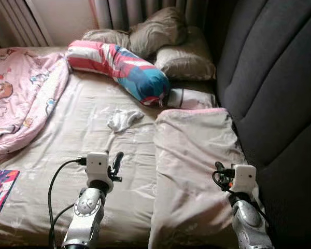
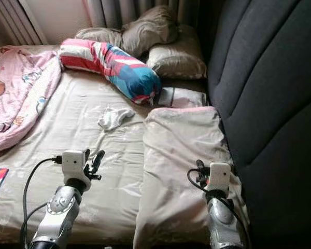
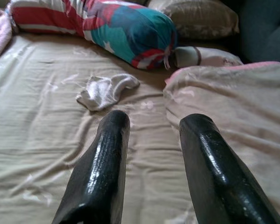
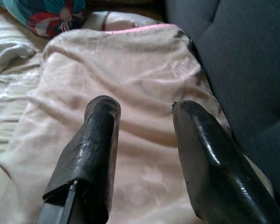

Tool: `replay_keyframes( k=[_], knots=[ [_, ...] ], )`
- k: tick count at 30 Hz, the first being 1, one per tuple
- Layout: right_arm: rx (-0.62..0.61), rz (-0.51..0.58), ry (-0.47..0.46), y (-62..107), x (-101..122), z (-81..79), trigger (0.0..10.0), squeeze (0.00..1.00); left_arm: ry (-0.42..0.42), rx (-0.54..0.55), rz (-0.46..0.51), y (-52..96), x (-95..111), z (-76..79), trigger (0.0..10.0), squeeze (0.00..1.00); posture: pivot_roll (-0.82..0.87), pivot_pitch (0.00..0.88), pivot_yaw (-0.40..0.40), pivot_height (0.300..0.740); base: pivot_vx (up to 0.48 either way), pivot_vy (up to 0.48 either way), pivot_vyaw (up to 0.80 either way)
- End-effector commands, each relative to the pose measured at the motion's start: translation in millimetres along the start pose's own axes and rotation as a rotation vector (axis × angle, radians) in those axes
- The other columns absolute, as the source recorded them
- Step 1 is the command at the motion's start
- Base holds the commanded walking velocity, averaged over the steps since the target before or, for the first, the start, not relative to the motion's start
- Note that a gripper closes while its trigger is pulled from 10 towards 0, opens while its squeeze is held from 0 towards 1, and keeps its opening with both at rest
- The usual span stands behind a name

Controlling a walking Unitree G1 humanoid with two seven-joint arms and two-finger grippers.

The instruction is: Clean up the room

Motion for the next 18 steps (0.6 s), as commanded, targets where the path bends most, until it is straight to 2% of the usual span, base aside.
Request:
replay_keyframes(
  k=[1,6,8,11,16,18],
  knots=[
    [-0.011,-0.030,-0.011,1.9,-7.4,3.0,10.0,0.00,-0.007,0.005,-0.018,1.0,-3.3,-0.7,10.0,0.00,-0.05,0.150,-0.025,0.740,-0.334,0.000,0.00],
    [0.010,-0.030,0.017,0.0,-5.7,0.1,10.0,0.00,-0.004,0.008,-0.016,0.5,-3.0,0.0,10.0,0.00,-0.05,0.147,-0.030,0.740,-0.332,0.144,0.00],
    [0.020,-0.037,0.046,-0.6,-6.3,-0.9,10.0,0.00,-0.002,0.006,-0.018,1.0,-4.0,1.4,10.0,0.00,-0.05,0.144,-0.030,0.740,-0.334,0.122,0.80],
    [0.004,-0.053,0.033,-0.1,-10.3,1.4,10.0,0.00,-0.002,0.005,-0.020,1.5,-4.7,1.9,10.0,0.00,-0.04,0.138,-0.031,0.740,-0.334,0.160,0.80],
    [-0.003,-0.055,0.016,0.2,-11.1,2.1,10.0,0.00,-0.002,0.007,-0.014,1.1,-3.5,0.4,10.0,0.00,-0.04,0.130,-0.030,0.740,-0.326,0.148,0.00],
    [-0.004,-0.058,0.015,0.1,-11.6,2.0,10.0,0.00,-0.006,0.007,-0.012,1.0,-3.2,0.3,10.0,0.00,-0.04,0.129,-0.029,0.740,0.000,0.000,0.00]
  ],
)
Point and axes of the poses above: a point about 5 cm out from each wrist's last joint towards the gripper, its own y axis pointing back from the gripper into the wrist, its own x axis along the axis of the wrist's last joint, z = x × y, the point moved 6 cm from there along -y, pointing out of the wrist towards the gripper, and after that the axes turned 5 degrees about -y, right-handed, at the moved point
